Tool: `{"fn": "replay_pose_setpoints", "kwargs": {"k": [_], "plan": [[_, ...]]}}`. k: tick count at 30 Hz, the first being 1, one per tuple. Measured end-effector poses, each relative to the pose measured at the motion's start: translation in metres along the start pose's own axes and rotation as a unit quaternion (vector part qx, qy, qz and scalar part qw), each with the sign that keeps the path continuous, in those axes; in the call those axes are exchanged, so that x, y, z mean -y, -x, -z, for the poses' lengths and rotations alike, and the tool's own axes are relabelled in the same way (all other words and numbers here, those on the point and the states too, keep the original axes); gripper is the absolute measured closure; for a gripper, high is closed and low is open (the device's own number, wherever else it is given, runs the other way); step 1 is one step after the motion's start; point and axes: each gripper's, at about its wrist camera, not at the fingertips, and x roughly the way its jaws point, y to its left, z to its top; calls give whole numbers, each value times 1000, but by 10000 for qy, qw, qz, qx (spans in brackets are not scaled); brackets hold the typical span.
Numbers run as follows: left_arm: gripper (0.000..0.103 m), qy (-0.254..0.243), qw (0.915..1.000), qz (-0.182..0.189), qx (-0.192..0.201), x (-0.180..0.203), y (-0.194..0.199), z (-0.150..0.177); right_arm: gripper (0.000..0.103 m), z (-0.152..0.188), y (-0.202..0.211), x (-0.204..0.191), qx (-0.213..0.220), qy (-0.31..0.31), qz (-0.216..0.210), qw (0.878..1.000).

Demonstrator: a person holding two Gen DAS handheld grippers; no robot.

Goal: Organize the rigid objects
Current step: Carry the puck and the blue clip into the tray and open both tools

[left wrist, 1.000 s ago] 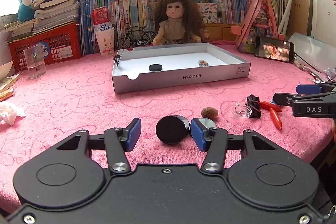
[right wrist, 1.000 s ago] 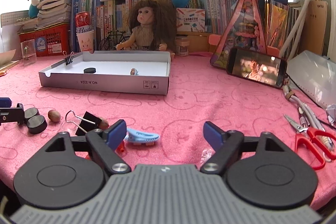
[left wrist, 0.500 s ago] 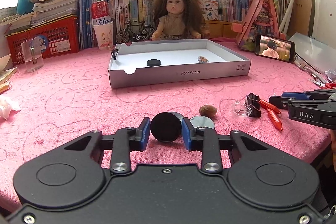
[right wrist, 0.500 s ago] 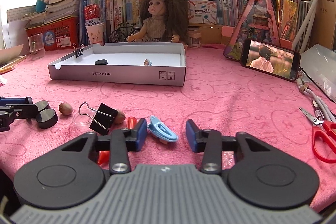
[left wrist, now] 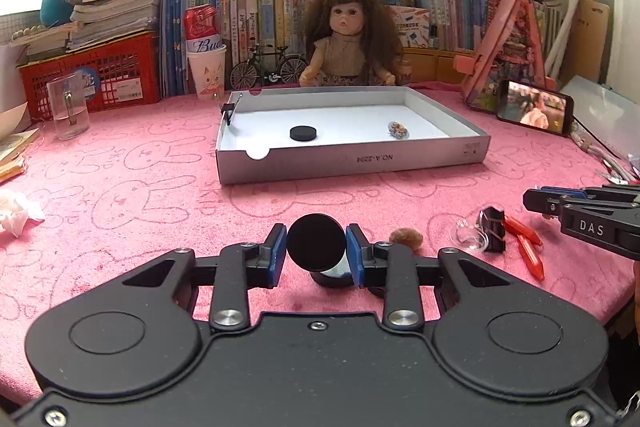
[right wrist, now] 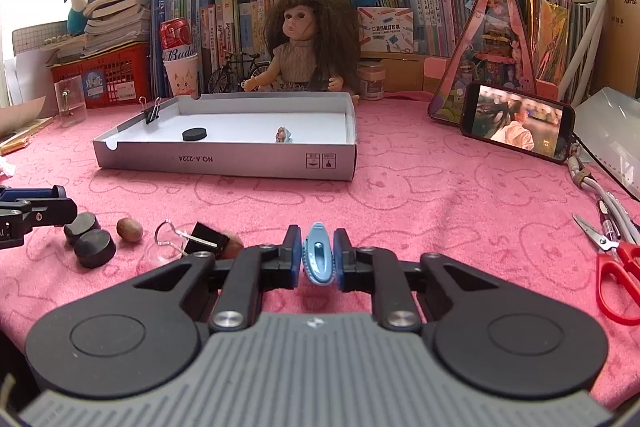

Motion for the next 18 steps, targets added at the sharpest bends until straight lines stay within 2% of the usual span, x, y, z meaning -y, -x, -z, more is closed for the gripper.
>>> {"fn": "replay_pose_setpoints", "kwargs": {"k": [6, 15, 18], "plan": [[73, -30, 9999, -26, 131, -1, -10, -23, 82, -19, -10, 0, 56, -99, -56, 9999], [73, 480, 9987, 137, -35, -23, -46, -70, 82, -55, -42, 3, 65, -300, -224, 9993], [73, 646, 9978, 91, -81, -31, -64, -87, 82, -69, -60, 4, -8, -401, -280, 9988]]}}
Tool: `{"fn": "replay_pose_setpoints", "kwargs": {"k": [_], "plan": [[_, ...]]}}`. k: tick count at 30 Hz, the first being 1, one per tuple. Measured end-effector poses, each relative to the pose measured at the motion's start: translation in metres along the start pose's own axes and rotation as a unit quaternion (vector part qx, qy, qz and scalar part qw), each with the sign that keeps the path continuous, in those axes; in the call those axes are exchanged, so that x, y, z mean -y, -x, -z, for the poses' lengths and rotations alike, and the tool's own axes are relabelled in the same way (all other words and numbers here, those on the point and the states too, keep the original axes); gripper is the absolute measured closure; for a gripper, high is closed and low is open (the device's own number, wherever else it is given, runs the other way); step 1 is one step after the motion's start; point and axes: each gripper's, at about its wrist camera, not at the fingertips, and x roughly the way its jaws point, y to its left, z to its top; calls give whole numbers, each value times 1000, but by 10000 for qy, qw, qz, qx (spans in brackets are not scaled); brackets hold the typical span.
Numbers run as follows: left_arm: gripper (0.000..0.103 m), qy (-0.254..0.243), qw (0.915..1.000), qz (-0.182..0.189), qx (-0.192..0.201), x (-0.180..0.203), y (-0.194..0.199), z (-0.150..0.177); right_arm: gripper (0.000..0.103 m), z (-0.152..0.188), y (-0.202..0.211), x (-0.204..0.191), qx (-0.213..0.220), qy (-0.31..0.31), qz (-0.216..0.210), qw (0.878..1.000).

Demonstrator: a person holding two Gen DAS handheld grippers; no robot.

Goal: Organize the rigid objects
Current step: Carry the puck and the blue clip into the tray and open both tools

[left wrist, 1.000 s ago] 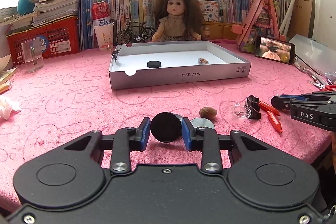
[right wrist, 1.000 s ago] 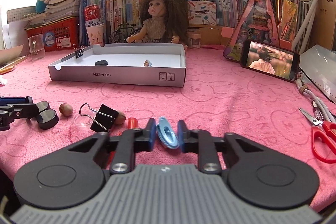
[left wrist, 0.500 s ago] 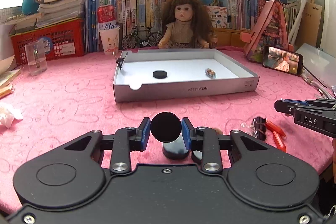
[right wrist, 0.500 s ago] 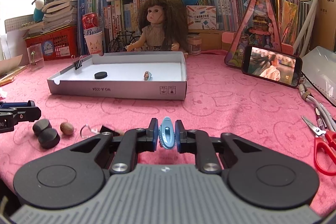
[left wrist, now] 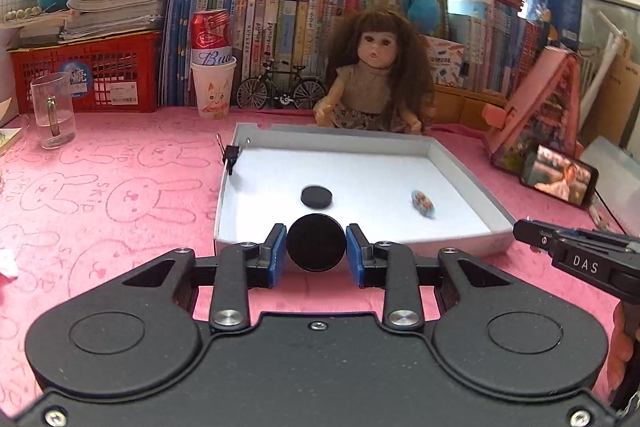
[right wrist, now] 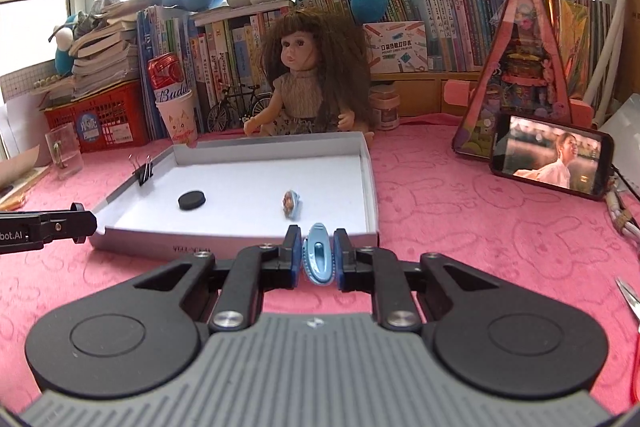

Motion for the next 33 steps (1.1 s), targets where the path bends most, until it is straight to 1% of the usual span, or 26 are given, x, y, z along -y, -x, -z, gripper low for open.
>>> {"fn": "replay_pose_setpoints", "kwargs": {"k": [3, 8, 10, 14, 17, 24, 33], "plan": [[73, 16, 10000, -31, -75, -2, -20, -16, 82, -14, -18, 1, -79, -94, -36, 9999], [73, 15, 9992, -165, -354, -5, -62, -37, 82, -32, -52, 3, -306, -311, -105, 9990], [73, 62, 9986, -241, -465, -7, -78, -42, 82, -37, -65, 5, -416, -423, -161, 9981], [73, 20, 9970, -225, -745, -9, -108, -49, 82, -42, -90, 10, -625, -631, -217, 9958], [73, -89, 9953, -421, -867, -8, -125, -50, 82, -43, -105, 14, -772, -863, -250, 9930], [73, -101, 9922, -645, -1059, -13, -148, -46, 82, -43, -123, 14, -914, -932, -223, 9912], [73, -89, 9917, -675, -1095, -14, -155, -45, 82, -40, -133, 14, -963, -927, -198, 9908]]}}
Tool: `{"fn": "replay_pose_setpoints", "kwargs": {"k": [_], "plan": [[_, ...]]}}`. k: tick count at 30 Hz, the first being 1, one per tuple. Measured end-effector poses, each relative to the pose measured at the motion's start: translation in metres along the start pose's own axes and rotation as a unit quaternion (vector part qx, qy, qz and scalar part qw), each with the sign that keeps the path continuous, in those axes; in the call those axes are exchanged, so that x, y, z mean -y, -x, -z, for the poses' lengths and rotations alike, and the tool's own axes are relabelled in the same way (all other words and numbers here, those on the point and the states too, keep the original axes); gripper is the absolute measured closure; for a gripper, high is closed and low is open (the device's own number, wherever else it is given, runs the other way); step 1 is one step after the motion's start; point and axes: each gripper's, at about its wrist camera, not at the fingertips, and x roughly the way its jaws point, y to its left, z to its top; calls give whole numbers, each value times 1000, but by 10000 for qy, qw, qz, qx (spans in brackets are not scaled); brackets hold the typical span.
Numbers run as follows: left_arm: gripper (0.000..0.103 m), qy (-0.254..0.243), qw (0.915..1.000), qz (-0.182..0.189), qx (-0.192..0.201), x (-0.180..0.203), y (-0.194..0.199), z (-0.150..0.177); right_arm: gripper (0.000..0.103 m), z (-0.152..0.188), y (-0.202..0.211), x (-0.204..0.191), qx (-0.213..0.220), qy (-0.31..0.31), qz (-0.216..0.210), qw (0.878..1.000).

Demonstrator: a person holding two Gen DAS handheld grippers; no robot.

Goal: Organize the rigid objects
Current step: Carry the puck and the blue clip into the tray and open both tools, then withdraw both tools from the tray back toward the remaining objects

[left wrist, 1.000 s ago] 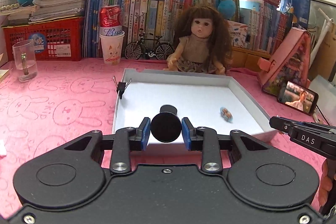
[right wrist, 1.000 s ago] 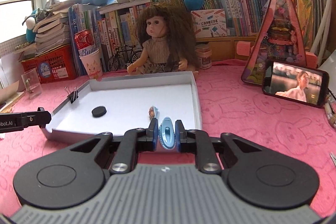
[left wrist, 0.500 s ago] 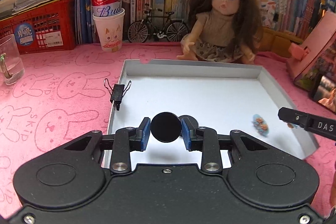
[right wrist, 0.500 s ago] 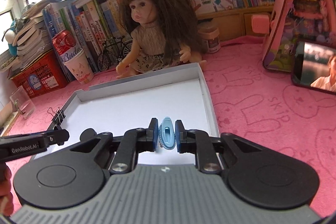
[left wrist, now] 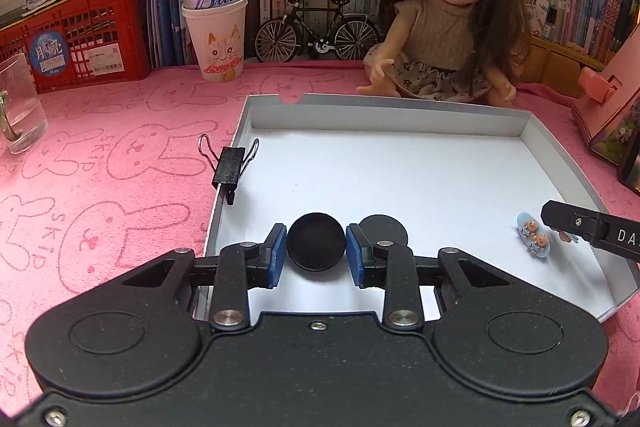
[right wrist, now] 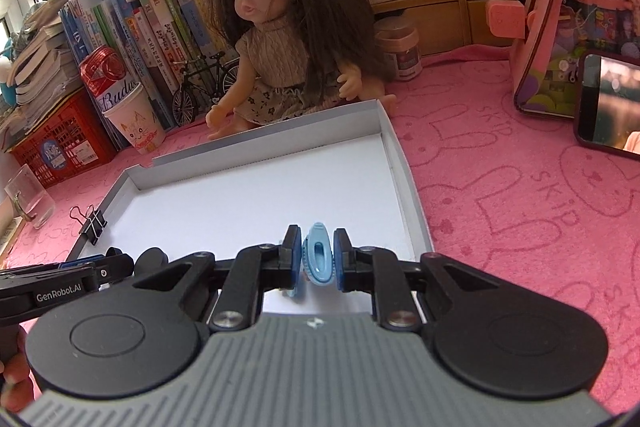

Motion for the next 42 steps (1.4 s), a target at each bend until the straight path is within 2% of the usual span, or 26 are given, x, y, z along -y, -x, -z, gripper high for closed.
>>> {"fn": "replay_pose_setpoints", "kwargs": {"k": [4, 7, 9, 16, 21, 31, 42], "plan": [[73, 64, 10000, 40, 3, -1, 0, 1, 81, 0, -1, -1, -9, 11, 4, 10000], [73, 218, 9996, 182, 12, -3, 2, 0, 76, 1, 0, -2, 53, -9, 1, 10000], [63, 265, 9993, 256, 81, -4, 5, 0, 58, 1, 2, -2, 91, -10, -30, 10000], [44, 201, 9988, 308, 326, -2, 26, 1, 40, 0, 16, -7, 271, 86, -86, 9996], [31, 55, 9979, 404, 510, 4, 49, 16, 26, 4, 31, -9, 384, 189, -206, 9989], [27, -34, 9948, 687, 751, 9, 93, 46, 18, 22, 67, -17, 505, 669, -303, 9960], [25, -513, 9903, 821, 995, 17, 130, 89, 12, 53, 110, -23, 855, 1236, -307, 9882]]}}
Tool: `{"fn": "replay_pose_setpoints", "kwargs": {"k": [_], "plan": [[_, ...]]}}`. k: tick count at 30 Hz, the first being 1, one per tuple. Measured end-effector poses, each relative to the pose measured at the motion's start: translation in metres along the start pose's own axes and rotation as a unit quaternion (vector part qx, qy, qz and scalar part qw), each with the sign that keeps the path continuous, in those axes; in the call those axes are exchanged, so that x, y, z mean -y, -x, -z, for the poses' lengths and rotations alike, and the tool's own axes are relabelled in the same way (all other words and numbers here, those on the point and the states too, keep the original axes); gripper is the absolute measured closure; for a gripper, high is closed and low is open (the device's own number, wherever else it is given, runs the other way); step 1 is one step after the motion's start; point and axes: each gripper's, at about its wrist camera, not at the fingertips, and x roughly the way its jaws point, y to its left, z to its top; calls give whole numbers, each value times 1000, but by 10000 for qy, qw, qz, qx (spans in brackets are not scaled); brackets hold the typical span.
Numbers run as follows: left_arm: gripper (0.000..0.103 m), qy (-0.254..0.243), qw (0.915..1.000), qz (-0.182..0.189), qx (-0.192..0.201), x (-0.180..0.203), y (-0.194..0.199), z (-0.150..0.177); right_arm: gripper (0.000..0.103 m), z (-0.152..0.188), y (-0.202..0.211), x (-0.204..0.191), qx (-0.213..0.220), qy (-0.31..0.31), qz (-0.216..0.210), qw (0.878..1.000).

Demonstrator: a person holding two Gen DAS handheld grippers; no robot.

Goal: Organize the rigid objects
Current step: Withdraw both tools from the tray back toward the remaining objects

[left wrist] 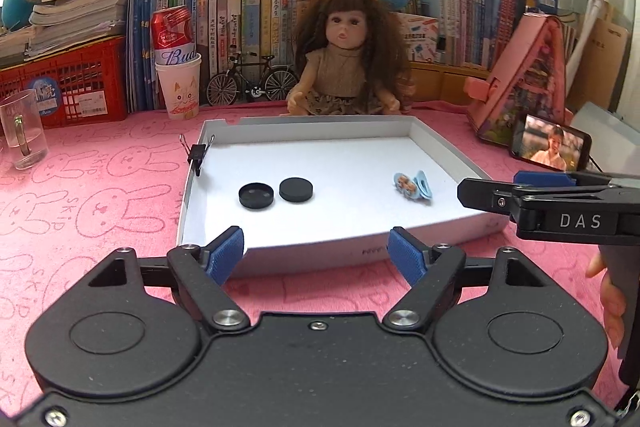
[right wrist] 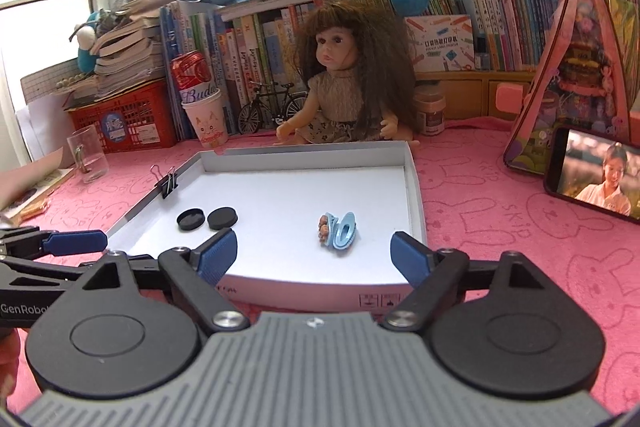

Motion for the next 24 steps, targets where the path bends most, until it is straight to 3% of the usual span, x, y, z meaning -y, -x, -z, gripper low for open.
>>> {"fn": "replay_pose_setpoints", "kwargs": {"k": [14, 24], "plan": [[24, -342, 9991, 143, 202, 9, 44, 46, 3, 45, 43, -24, 297, 763, 50, 9966], [25, -563, 9978, 259, 232, 13, 58, 76, 3, 76, 51, -32, 263, 757, 94, 9967]]}}
